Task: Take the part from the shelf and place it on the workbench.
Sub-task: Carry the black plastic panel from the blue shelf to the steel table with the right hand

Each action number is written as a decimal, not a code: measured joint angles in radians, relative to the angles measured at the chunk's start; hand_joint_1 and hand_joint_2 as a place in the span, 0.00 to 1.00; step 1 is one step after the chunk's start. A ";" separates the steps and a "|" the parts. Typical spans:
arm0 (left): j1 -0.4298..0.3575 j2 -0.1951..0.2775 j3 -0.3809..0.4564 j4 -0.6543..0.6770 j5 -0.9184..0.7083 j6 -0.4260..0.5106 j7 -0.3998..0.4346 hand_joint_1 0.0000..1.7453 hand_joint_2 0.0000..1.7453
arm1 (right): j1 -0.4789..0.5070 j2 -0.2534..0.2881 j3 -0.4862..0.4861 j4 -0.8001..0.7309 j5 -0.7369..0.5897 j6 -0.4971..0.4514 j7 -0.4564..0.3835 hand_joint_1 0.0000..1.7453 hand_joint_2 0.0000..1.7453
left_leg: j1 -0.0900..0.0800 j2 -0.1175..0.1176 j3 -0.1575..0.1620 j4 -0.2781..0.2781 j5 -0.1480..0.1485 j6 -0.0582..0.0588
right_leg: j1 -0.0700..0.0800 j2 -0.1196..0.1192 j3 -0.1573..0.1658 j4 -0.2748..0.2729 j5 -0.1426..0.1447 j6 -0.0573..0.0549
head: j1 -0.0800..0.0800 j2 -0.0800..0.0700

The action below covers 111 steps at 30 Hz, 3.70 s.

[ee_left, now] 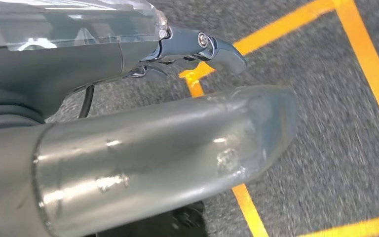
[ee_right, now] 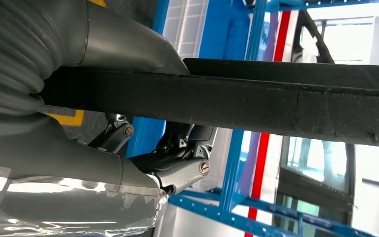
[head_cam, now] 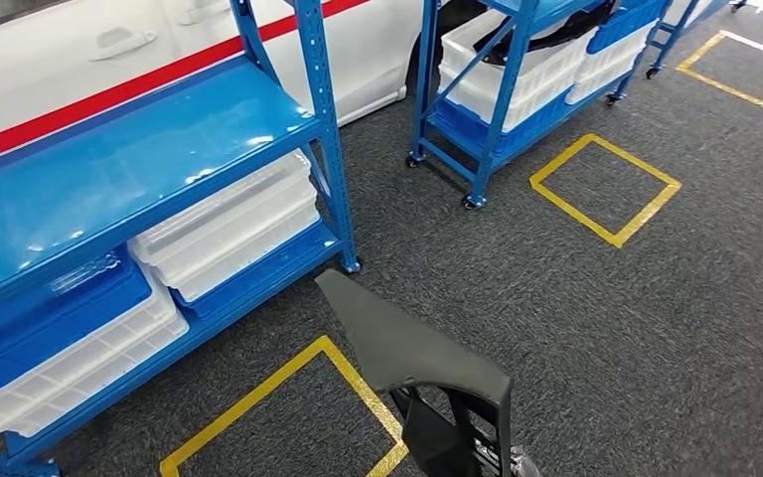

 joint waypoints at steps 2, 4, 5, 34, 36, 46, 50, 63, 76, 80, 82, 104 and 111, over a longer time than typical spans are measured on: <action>0.000 0.001 0.000 0.000 0.000 0.000 0.000 0.00 0.00 | 0.000 0.000 0.000 -0.003 0.000 0.000 0.000 1.00 1.00 | -0.001 -0.041 0.035 -0.088 0.028 0.010 | -0.002 0.025 -0.006 0.001 0.006 0.010 | 0.000 0.000; -0.002 0.001 0.000 0.000 0.000 0.000 0.000 0.00 0.00 | 0.003 0.000 0.000 -0.005 0.000 0.000 0.000 1.00 1.00 | -0.005 -0.035 0.040 -0.106 0.028 0.015 | -0.006 0.050 -0.016 -0.004 0.016 0.026 | 0.000 0.000; -0.004 0.001 -0.001 0.000 0.000 0.000 0.000 0.00 0.00 | 0.006 0.001 -0.001 -0.006 0.000 -0.001 0.000 1.00 1.00 | -0.004 -0.022 0.042 -0.112 0.033 0.021 | -0.008 0.050 -0.019 -0.005 0.019 0.032 | 0.000 0.000; -0.002 0.001 -0.023 0.000 -0.023 0.001 -0.005 0.00 0.00 | 0.017 0.002 -0.017 -0.027 -0.010 -0.017 0.010 1.00 1.00 | -0.006 -0.039 0.037 -0.099 0.024 0.008 | 0.000 0.043 -0.007 -0.002 0.005 0.016 | 0.000 0.000; -0.004 0.001 -0.023 0.000 -0.024 0.001 -0.004 0.00 0.00 | 0.020 0.005 -0.018 -0.027 -0.010 -0.015 0.014 1.00 1.00 | -0.005 -0.014 0.039 -0.109 0.032 0.022 | -0.002 0.045 -0.017 -0.001 0.008 0.027 | 0.000 0.000; -0.003 0.002 -0.023 0.000 -0.025 0.001 -0.005 0.00 0.00 | 0.013 0.010 -0.020 -0.027 0.002 -0.012 0.028 1.00 1.00 | -0.018 0.130 0.040 -0.117 0.034 0.039 | 0.006 -0.144 -0.020 0.079 -0.039 0.028 | 0.000 0.000; -0.006 0.002 -0.023 0.000 -0.036 -0.002 0.000 0.00 0.00 | 0.014 0.010 -0.019 -0.029 0.004 -0.015 0.034 1.00 1.00 | -0.024 0.172 0.051 -0.114 0.022 0.020 | 0.022 -0.165 0.022 -0.009 -0.025 0.010 | 0.000 0.000; -0.004 0.006 -0.024 0.000 -0.043 -0.010 -0.002 0.00 0.00 | 0.011 0.010 -0.019 -0.036 0.021 -0.021 0.037 1.00 1.00 | -0.003 -0.051 0.015 -0.076 0.031 0.001 | 0.008 0.018 0.003 -0.001 -0.010 0.003 | 0.000 0.000; -0.006 0.003 -0.024 0.001 -0.051 -0.010 0.001 0.00 0.00 | 0.018 0.016 -0.016 -0.035 0.031 -0.035 0.045 1.00 1.00 | -0.014 0.111 0.024 -0.114 0.042 0.038 | 0.002 -0.122 -0.040 0.111 -0.057 0.035 | 0.000 0.000; -0.011 0.001 -0.024 0.001 -0.051 -0.010 0.001 0.00 0.00 | 0.019 0.016 -0.016 -0.035 0.034 -0.036 0.045 1.00 1.00 | -0.019 0.148 0.034 -0.112 0.031 0.018 | 0.020 -0.152 0.025 -0.012 -0.030 0.017 | 0.000 0.000; -0.015 0.000 -0.024 0.001 -0.051 -0.010 0.001 0.00 0.00 | 0.022 0.016 -0.016 -0.035 0.034 -0.036 0.045 1.00 1.00 | -0.018 0.153 0.039 -0.109 0.024 0.007 | 0.018 -0.130 0.025 -0.018 -0.026 0.008 | 0.000 0.000; -0.004 -0.003 -0.024 0.002 -0.052 -0.011 0.002 0.00 0.00 | 0.029 0.020 -0.016 -0.032 0.035 -0.039 0.046 1.00 1.00 | -0.007 0.081 0.012 -0.114 0.050 0.044 | 0.000 -0.086 -0.123 0.256 -0.136 0.044 | 0.000 0.000; -0.008 -0.005 -0.024 0.002 -0.054 -0.013 0.003 0.00 0.00 | 0.028 0.021 -0.017 -0.031 0.035 -0.042 0.047 1.00 1.00 | -0.015 0.163 0.035 -0.111 0.029 0.015 | 0.017 -0.153 0.023 -0.013 -0.028 0.023 | 0.000 0.000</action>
